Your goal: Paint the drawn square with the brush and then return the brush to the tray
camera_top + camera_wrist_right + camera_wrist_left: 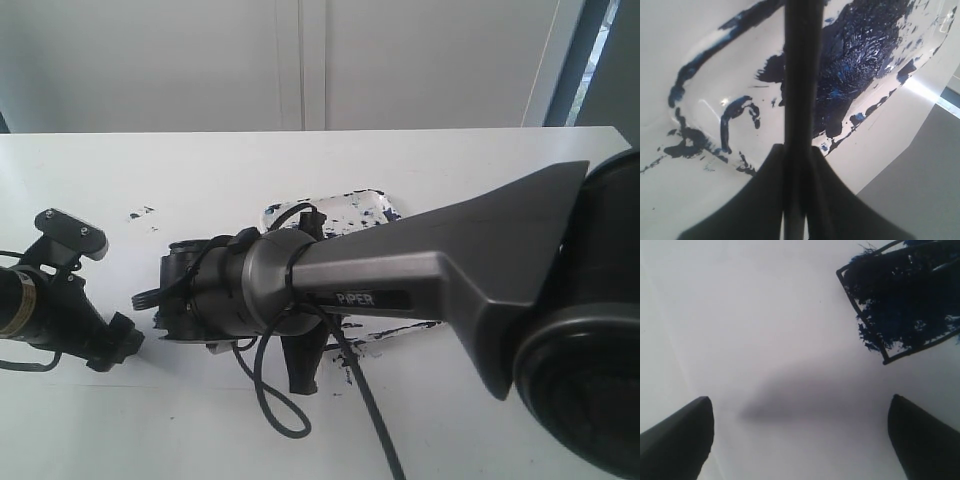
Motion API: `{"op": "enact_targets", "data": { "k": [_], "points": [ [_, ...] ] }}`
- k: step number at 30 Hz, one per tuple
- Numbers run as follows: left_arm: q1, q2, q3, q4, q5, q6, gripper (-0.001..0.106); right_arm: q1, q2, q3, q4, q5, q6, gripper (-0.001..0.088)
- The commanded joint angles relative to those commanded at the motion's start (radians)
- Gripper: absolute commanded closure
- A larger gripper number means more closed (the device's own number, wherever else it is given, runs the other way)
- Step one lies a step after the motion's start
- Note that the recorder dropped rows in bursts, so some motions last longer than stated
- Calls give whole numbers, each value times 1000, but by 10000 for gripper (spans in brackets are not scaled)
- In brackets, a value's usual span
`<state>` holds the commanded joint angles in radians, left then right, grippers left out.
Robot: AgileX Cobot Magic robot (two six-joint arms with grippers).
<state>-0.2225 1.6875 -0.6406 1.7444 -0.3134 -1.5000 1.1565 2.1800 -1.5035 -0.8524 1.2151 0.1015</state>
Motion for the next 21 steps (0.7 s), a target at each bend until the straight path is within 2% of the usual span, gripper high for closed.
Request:
{"op": "enact_targets", "data": {
  "k": [10, 21],
  "points": [
    [0, 0, 0, 0, 0, 0, 111, 0, 66, 0, -9, 6, 5, 868],
    [0, 0, 0, 0, -2, -7, 111, -2, 62, 0, -48, 6, 5, 868]
  ]
}}
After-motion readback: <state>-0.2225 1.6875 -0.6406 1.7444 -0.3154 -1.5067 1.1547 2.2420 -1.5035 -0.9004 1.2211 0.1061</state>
